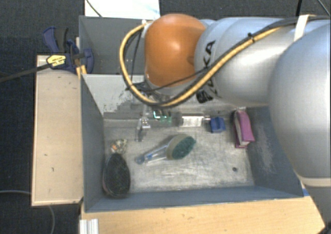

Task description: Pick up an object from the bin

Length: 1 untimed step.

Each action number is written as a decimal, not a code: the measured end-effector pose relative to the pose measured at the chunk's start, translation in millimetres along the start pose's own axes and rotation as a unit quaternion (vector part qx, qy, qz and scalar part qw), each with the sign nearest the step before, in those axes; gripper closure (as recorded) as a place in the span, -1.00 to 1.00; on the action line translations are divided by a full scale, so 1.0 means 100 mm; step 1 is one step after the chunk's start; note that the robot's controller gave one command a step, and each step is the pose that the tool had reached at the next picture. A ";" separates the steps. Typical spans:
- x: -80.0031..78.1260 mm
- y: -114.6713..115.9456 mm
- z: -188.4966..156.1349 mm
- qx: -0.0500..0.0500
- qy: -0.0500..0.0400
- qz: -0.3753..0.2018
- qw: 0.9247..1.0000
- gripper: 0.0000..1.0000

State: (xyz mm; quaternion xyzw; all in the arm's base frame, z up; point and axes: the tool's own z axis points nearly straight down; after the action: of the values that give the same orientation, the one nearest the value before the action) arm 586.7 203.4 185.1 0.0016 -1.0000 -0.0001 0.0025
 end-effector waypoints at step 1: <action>0.18 -0.58 1.14 -0.001 -0.006 -0.092 0.996 -1.00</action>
Offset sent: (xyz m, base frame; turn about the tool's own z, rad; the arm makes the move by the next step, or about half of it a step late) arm -0.0204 -0.0570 -0.1151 -0.1871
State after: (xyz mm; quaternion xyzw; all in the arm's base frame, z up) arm 568.4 145.8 71.0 0.0935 -0.9956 -0.0013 -0.0040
